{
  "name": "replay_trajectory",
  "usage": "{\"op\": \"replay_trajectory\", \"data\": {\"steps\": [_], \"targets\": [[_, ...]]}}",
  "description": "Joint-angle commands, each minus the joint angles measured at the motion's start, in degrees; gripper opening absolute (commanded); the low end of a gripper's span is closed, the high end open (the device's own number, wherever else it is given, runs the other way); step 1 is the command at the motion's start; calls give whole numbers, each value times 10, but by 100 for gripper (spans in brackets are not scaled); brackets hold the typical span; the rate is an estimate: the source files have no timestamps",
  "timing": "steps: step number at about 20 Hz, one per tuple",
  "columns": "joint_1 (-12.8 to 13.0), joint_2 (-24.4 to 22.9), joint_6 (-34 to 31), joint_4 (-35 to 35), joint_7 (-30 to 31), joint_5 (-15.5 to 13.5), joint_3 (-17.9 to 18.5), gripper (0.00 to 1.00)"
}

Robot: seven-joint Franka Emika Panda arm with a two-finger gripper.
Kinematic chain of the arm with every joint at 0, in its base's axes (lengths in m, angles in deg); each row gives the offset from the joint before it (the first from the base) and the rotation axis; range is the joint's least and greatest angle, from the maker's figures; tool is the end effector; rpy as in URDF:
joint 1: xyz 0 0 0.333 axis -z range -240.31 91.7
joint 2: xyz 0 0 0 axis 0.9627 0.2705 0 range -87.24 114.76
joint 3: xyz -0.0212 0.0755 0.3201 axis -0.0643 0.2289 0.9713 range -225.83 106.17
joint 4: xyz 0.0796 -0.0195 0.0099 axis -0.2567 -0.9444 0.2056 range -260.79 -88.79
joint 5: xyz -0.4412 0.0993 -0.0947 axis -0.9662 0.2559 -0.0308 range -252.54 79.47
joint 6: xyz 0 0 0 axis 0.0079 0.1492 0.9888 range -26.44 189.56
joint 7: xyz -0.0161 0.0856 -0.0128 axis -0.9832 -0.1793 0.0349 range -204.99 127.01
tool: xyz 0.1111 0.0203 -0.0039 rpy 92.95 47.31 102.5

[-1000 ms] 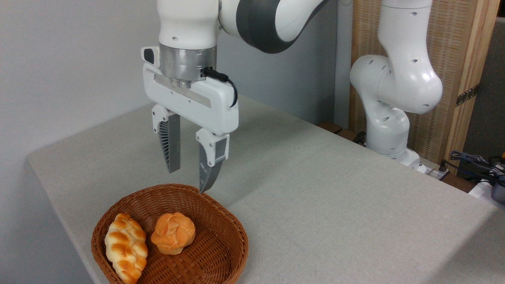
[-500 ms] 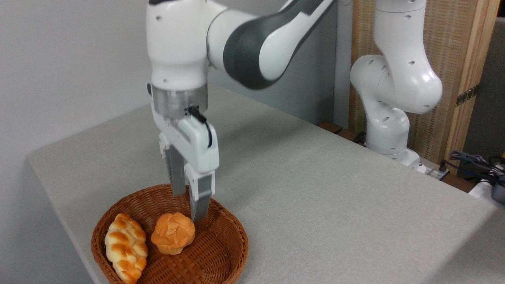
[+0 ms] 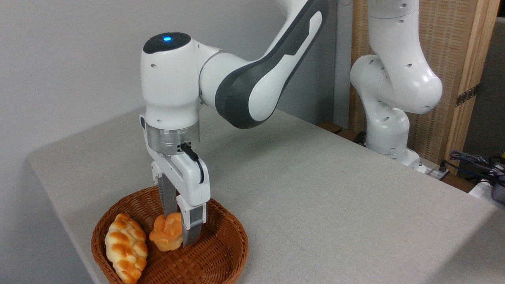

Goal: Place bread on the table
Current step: 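Close the gripper fingers around the round golden bun, then lift the bun out of the basket and carry it beside the basket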

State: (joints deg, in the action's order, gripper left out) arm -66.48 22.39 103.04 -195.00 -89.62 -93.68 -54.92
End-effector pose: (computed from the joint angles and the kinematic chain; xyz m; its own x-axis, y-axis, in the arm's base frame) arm 0.6736 -0.0401 0.4033 0.6320 -0.7541 0.1788 -0.7569 -0.6501 -0.0664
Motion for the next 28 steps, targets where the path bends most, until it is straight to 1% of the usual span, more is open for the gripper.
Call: {"op": "replay_trajectory", "data": {"steps": [1,5,6,7,8,9,14,15,16,19,28], "targets": [[1,17,11,4,-10,-16,-7,100],[1,18,12,5,-10,-15,-8,100],[1,18,13,5,-10,-12,-14,91],[1,18,16,5,-10,-12,-18,71],[1,18,16,5,-10,-13,-18,54],[1,18,16,5,-10,-13,-18,49],[2,16,15,5,-10,-12,-22,50],[2,16,16,5,-10,-12,-22,55],[2,16,15,5,-10,-12,-22,55],[2,15,15,5,-10,-12,-22,55],[1,-13,5,4,-5,-16,-24,54]]}}
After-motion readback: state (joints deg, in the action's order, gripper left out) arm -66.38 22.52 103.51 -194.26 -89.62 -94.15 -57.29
